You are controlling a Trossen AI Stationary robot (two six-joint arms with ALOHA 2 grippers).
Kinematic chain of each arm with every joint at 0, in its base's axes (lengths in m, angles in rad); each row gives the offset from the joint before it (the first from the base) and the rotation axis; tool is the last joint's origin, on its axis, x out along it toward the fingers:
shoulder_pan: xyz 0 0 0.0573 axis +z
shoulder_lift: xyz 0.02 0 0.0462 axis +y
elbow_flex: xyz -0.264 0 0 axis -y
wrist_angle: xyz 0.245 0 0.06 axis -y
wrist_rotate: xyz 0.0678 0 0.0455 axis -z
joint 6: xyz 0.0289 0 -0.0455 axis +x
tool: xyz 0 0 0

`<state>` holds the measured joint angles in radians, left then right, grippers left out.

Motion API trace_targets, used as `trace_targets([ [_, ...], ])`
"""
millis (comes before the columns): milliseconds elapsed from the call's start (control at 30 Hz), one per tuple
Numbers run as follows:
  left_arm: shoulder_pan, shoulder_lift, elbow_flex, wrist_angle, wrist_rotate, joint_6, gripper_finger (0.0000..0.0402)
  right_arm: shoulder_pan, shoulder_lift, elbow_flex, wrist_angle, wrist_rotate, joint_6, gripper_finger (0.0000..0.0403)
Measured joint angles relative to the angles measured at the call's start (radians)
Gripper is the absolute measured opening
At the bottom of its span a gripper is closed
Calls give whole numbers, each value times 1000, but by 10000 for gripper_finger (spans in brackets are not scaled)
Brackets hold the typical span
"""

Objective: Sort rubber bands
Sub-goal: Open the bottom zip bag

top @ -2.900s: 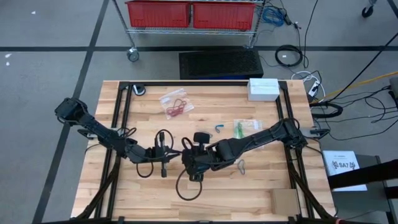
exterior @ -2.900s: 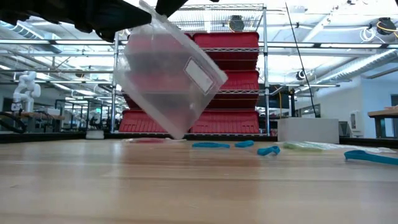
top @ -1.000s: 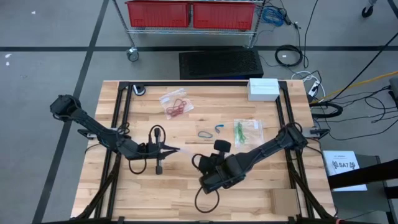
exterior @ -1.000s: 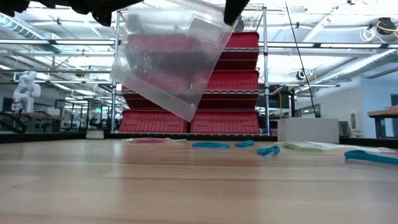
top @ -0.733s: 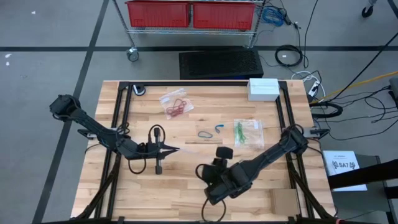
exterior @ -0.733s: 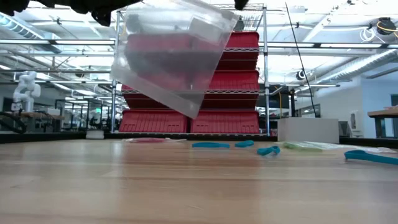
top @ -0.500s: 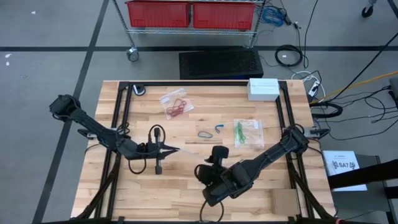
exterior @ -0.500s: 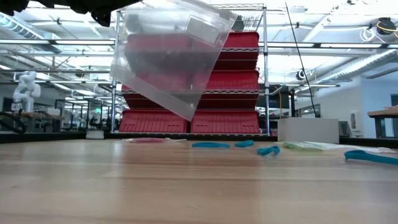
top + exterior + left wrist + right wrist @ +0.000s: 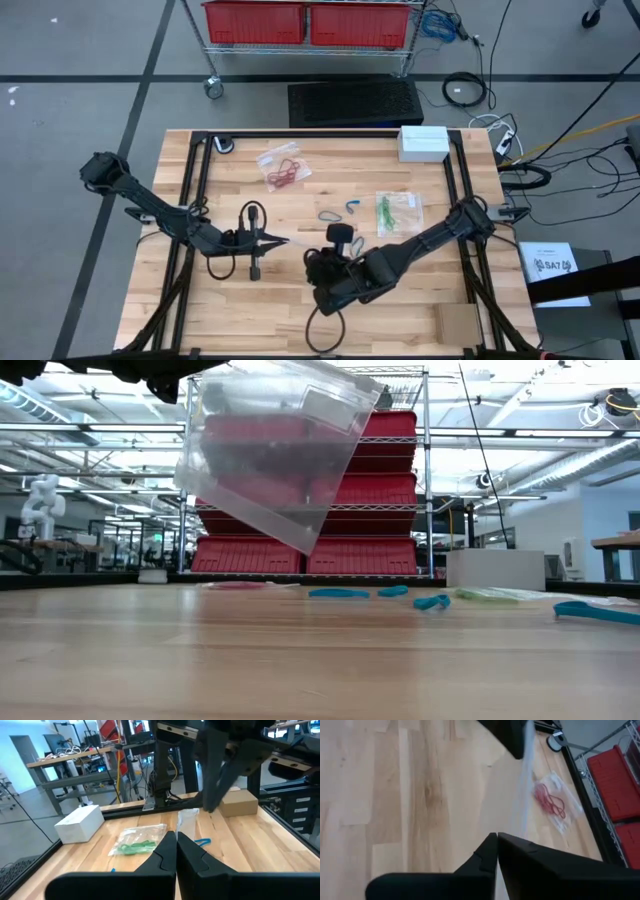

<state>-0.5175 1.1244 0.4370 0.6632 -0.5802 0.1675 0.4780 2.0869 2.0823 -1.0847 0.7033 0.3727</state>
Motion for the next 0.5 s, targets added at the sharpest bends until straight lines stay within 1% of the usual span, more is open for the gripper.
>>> trace_targets([
  [100,0,0,0,-5,0,0,0,-8,0,0,9,5,-15,2],
  [333,0,1,0,-23,0,-2,0,-7,0,0,18,28,-27,1],
  [500,0,1,0,-23,1,-3,0,-28,0,1,18,31,-27,1],
])
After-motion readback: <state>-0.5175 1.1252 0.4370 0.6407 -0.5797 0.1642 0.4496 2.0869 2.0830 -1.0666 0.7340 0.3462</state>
